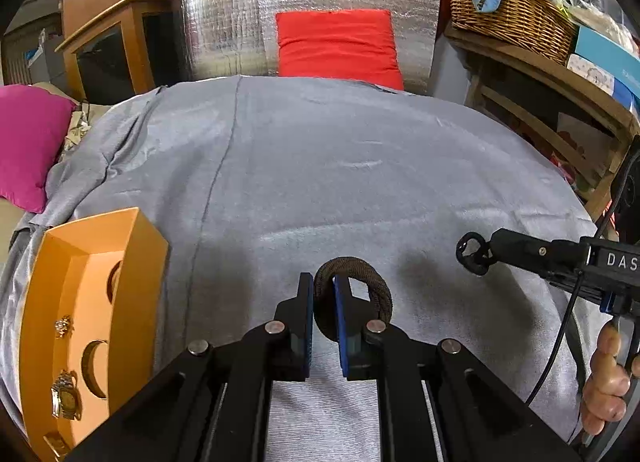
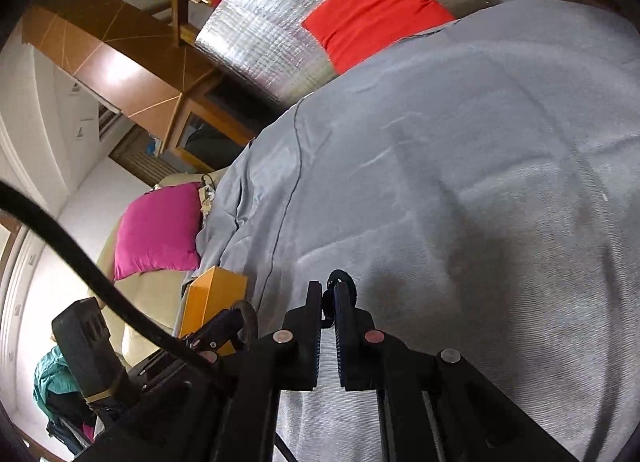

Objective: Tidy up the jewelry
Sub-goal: 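Carry the black hair tie with the left tool while the right tool carries the ornament to the box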

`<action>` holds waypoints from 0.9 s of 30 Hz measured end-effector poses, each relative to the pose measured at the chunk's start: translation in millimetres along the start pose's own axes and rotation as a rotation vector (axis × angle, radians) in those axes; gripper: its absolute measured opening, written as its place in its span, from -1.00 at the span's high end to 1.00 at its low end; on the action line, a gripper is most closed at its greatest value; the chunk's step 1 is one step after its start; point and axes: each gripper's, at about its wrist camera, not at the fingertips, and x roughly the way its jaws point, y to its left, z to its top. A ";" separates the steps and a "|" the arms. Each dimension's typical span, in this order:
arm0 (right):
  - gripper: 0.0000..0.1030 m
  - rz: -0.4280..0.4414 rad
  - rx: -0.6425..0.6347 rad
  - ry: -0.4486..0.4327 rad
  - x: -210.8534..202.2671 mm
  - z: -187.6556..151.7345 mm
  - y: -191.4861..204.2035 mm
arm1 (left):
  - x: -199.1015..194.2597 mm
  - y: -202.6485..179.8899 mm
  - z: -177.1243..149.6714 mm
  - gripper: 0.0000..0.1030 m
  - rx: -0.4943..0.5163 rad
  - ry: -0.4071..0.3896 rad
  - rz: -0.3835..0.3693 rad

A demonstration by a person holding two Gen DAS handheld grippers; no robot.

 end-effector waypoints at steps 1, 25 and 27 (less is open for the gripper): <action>0.86 0.002 -0.005 0.000 1.8 -0.7 2.6 | -1.3 1.1 -0.2 0.79 -0.001 -0.003 0.001; 0.86 0.012 -0.232 -0.002 32.2 -29.2 92.0 | -56.9 74.1 -2.4 0.79 -0.123 -0.124 0.041; 0.86 0.031 -0.236 0.002 39.0 -29.9 103.7 | -65.1 85.4 -3.9 0.79 -0.137 -0.142 0.059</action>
